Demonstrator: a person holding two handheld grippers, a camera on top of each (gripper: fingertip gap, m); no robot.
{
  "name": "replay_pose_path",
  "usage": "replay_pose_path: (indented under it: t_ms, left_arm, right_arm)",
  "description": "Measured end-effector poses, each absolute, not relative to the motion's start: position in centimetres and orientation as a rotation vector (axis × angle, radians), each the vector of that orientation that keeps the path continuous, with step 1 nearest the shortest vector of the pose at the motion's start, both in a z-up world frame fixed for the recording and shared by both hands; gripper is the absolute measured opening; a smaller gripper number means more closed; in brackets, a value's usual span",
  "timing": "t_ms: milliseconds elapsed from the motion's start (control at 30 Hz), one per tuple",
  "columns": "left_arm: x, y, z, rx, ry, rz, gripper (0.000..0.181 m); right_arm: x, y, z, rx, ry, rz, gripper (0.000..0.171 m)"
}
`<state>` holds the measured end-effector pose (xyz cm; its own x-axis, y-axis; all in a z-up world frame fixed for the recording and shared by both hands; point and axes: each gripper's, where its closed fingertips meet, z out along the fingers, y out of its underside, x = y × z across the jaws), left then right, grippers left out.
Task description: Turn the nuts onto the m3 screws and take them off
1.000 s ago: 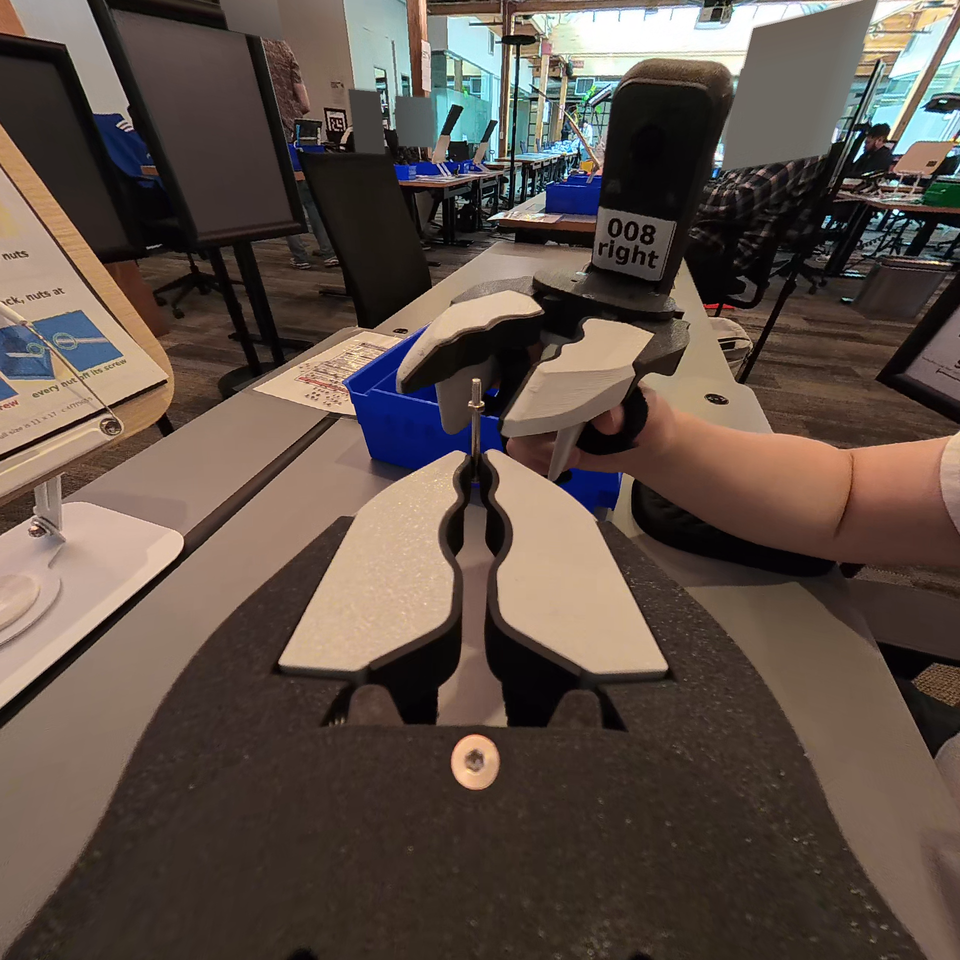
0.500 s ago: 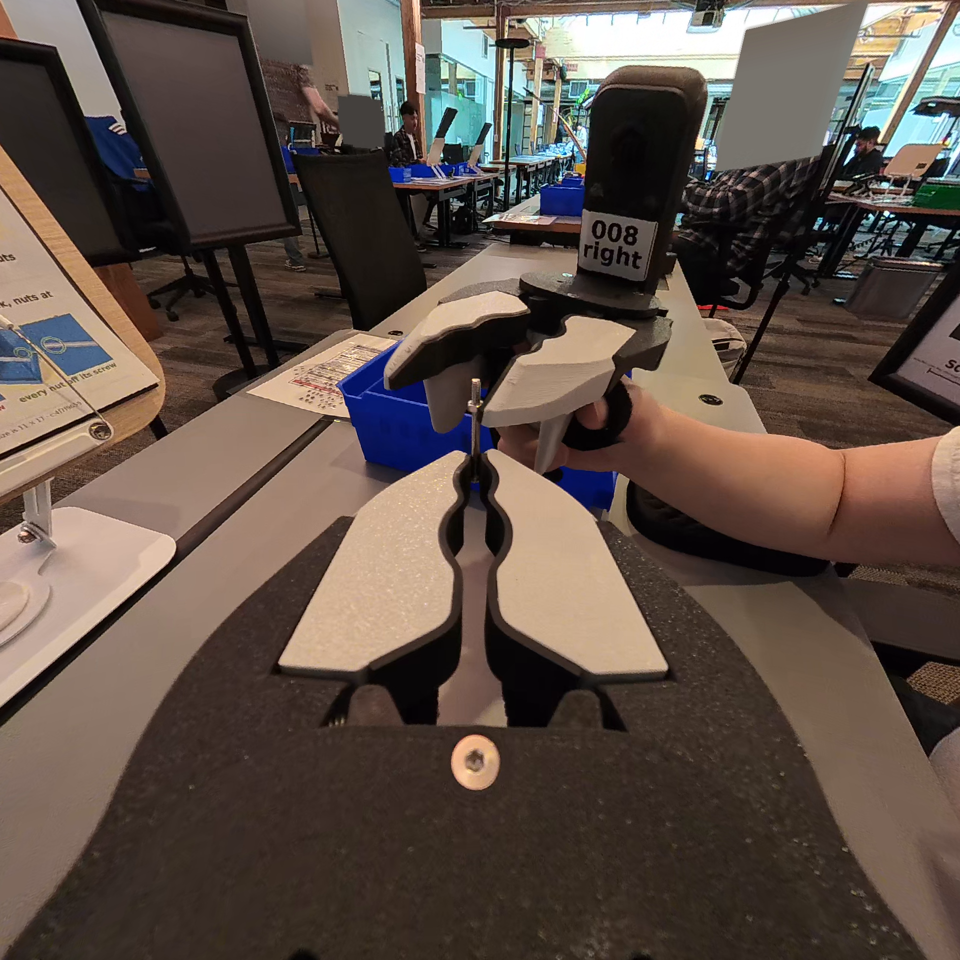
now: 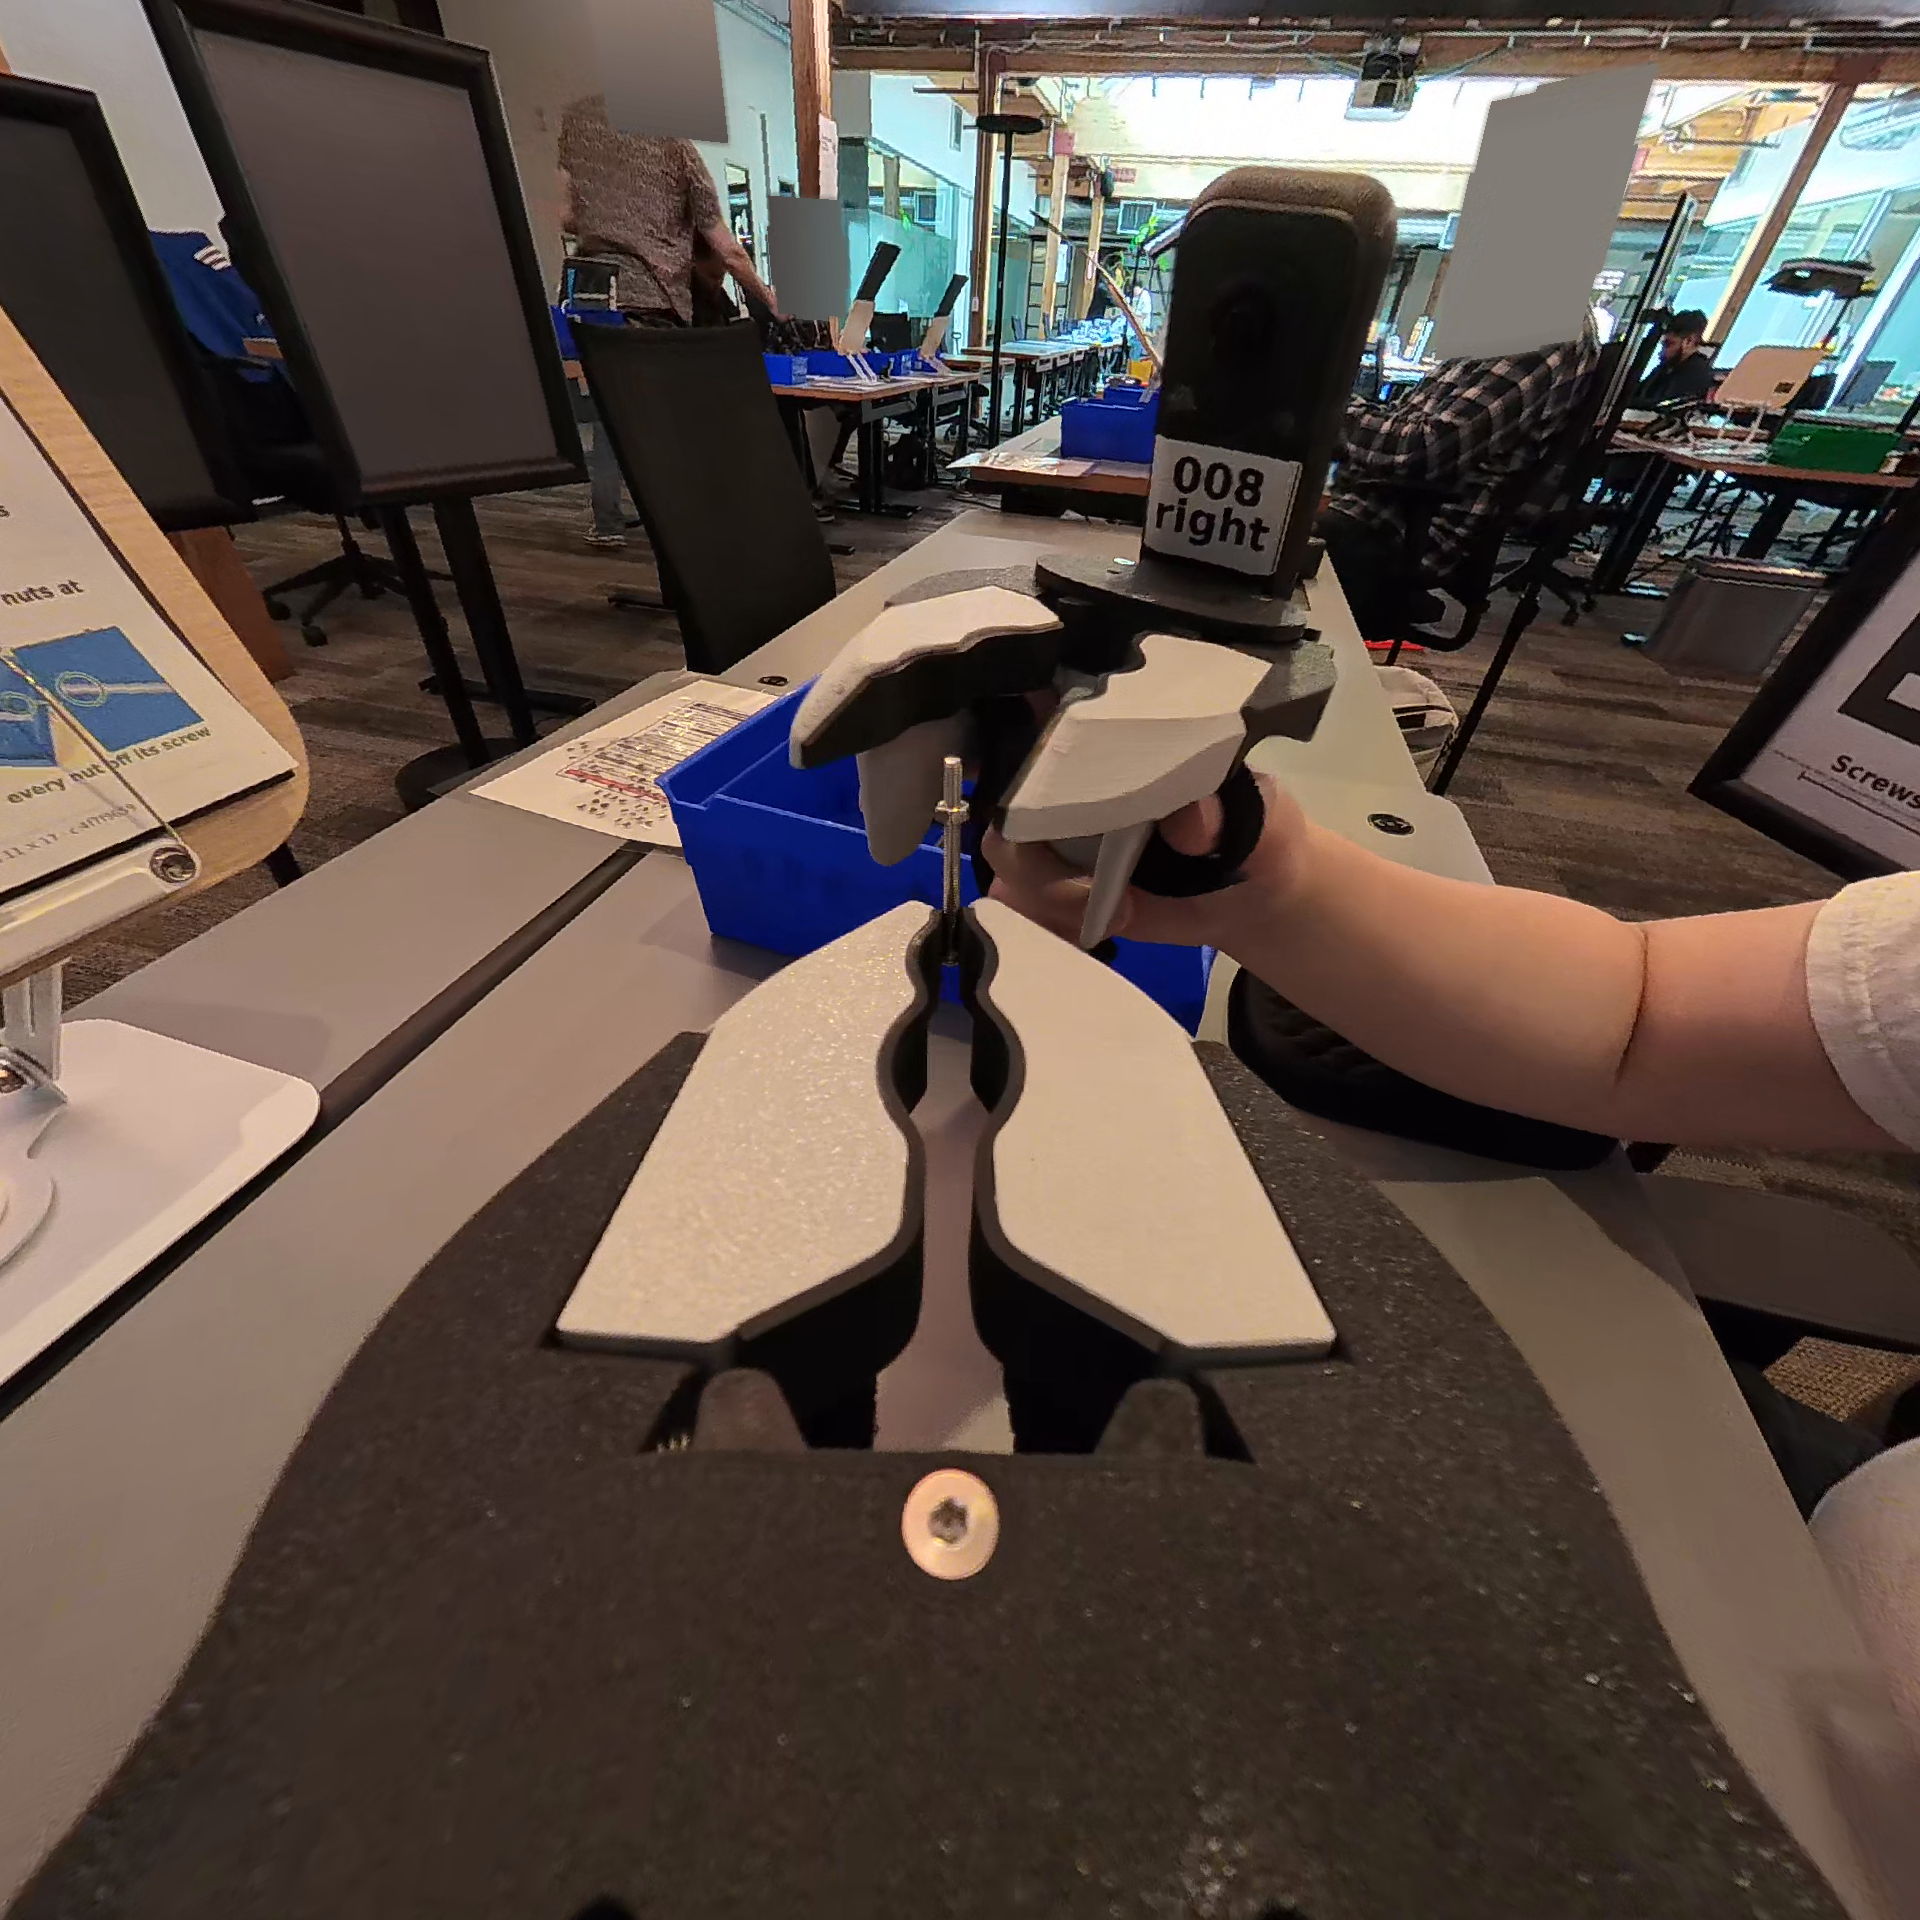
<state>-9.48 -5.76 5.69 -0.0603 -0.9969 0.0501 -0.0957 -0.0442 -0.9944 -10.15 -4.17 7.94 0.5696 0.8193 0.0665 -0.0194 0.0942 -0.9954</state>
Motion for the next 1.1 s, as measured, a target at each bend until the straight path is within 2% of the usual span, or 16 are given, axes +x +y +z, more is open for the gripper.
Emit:
replay_pose_path:
  t_ms: [1100]
  left_arm:
    - [-9.4,-6.3,6.0,-1.274,1.285,-1.328,0.002]
  right_arm:
    - [-10.2,-4.1,8.2,-1.37,-0.74,0.737,0.034]
